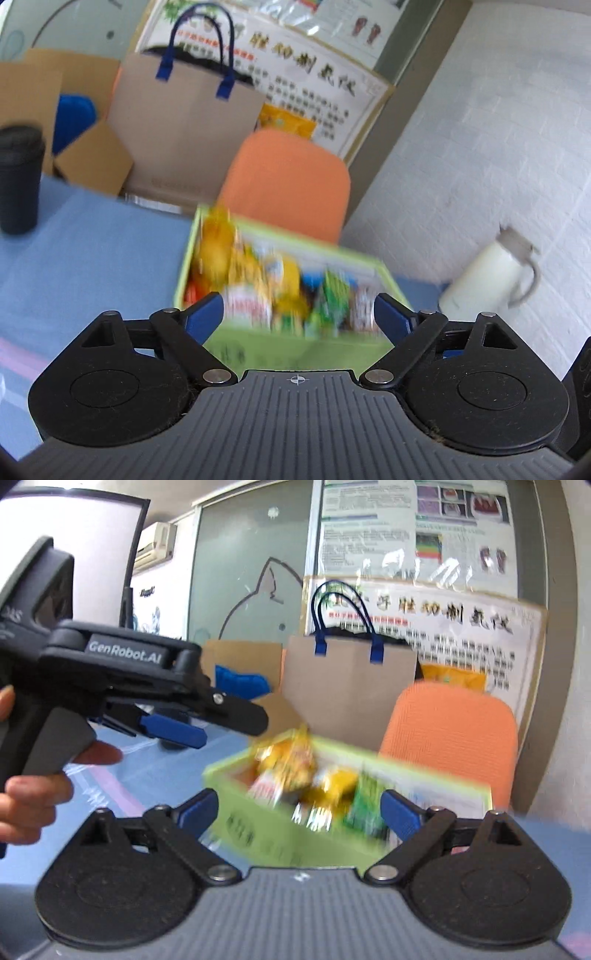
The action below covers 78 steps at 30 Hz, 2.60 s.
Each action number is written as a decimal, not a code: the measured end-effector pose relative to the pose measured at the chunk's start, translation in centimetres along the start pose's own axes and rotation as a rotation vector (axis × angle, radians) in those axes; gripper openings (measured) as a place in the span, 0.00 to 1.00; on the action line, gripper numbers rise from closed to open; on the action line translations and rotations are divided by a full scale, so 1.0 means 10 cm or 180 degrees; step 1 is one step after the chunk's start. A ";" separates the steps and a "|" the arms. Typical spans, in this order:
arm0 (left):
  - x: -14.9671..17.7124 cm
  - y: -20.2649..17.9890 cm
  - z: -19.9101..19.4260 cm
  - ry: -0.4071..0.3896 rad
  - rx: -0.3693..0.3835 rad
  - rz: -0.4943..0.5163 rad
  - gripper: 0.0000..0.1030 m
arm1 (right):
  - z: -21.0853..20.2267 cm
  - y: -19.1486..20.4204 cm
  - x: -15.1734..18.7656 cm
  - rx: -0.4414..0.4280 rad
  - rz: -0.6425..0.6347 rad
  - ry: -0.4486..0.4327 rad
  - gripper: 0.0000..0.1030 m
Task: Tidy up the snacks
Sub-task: 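Drop the triangular chip bag with the left tool into the green box, then reach the left tool to the green wrapped candy and close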
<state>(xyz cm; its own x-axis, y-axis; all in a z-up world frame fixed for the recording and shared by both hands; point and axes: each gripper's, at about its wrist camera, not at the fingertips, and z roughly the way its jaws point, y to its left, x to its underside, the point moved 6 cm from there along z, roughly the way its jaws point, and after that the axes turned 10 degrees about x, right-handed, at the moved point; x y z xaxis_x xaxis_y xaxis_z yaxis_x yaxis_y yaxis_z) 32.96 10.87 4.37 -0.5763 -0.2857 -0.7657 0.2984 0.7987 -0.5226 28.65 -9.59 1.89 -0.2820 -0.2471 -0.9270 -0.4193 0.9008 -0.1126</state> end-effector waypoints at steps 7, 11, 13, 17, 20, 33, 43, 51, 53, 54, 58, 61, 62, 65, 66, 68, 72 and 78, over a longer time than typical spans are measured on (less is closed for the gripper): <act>0.83 0.07 0.37 0.0956 0.0135 -0.0428 0.49 | 0.03 0.29 0.70 -0.0155 -0.0007 0.0701 0.90; 0.94 0.04 0.42 0.1077 0.0164 -0.0499 0.49 | 0.15 0.39 0.77 -0.0306 -0.0092 0.0800 0.90; 0.98 0.02 0.43 0.1131 0.0228 -0.0500 0.49 | 0.15 0.43 0.82 -0.0402 -0.0083 0.0901 0.90; 1.01 -0.04 0.41 0.1175 0.0248 -0.0429 0.51 | 0.09 0.52 0.83 -0.0530 -0.0133 0.0950 0.90; 1.03 -0.05 0.41 0.1171 0.0225 -0.0447 0.51 | 0.02 0.55 0.87 -0.0415 -0.0196 0.0924 0.90; 1.05 -0.11 0.42 0.1180 -0.0025 -0.0201 0.49 | 0.19 0.48 0.83 -0.0251 -0.0103 0.0944 0.90; 1.04 -0.10 0.42 0.1201 -0.0014 -0.0235 0.49 | 0.20 0.47 0.83 -0.0285 -0.0147 0.0956 0.90; 1.07 -0.09 0.21 0.1092 0.0115 -0.0335 0.55 | 0.14 0.47 0.83 -0.0296 -0.0265 0.0923 0.90; 1.10 -0.10 0.21 0.1101 0.0088 -0.0313 0.55 | 0.15 0.49 0.84 -0.0319 -0.0263 0.0920 0.90; 1.11 -0.10 0.23 0.1119 0.0080 -0.0308 0.54 | 0.16 0.50 0.85 -0.0333 -0.0258 0.0927 0.90; 1.14 -0.14 0.24 0.1089 0.0058 -0.0187 0.54 | 0.13 0.51 0.88 -0.0355 -0.0234 0.0958 0.91; 1.16 -0.16 0.23 0.1063 0.0050 -0.0127 0.54 | 0.15 0.52 0.88 -0.0394 -0.0240 0.0996 0.92; 1.16 -0.15 0.23 0.1062 0.0047 -0.0123 0.54 | 0.16 0.54 0.88 -0.0446 -0.0264 0.1024 0.99; 1.15 -0.13 0.22 0.1071 0.0065 -0.0179 0.50 | 0.15 0.56 0.88 -0.0556 -0.0324 0.1026 0.99; 1.14 -0.11 0.21 0.1074 0.0088 -0.0210 0.49 | 0.14 0.55 0.88 -0.0577 -0.0334 0.1030 0.99; 1.13 -0.08 0.20 0.1062 0.0107 -0.0290 0.47 | 0.13 0.50 0.87 -0.0448 -0.0312 0.1031 0.99; 1.12 -0.05 0.20 0.1036 0.0143 -0.0367 0.41 | 0.13 0.48 0.85 -0.0378 -0.0294 0.0981 0.94; 1.11 -0.04 0.16 0.1043 0.0238 -0.0462 0.06 | -0.04 0.47 0.81 -0.0409 -0.0335 0.0868 0.44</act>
<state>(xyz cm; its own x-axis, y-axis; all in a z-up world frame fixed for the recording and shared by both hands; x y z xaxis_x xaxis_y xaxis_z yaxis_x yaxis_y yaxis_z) 27.63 6.50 -4.55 -0.8263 -0.1986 -0.5270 0.2434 0.7180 -0.6521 24.04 -7.49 -6.01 -0.4450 -0.4387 -0.7807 -0.5591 0.8171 -0.1405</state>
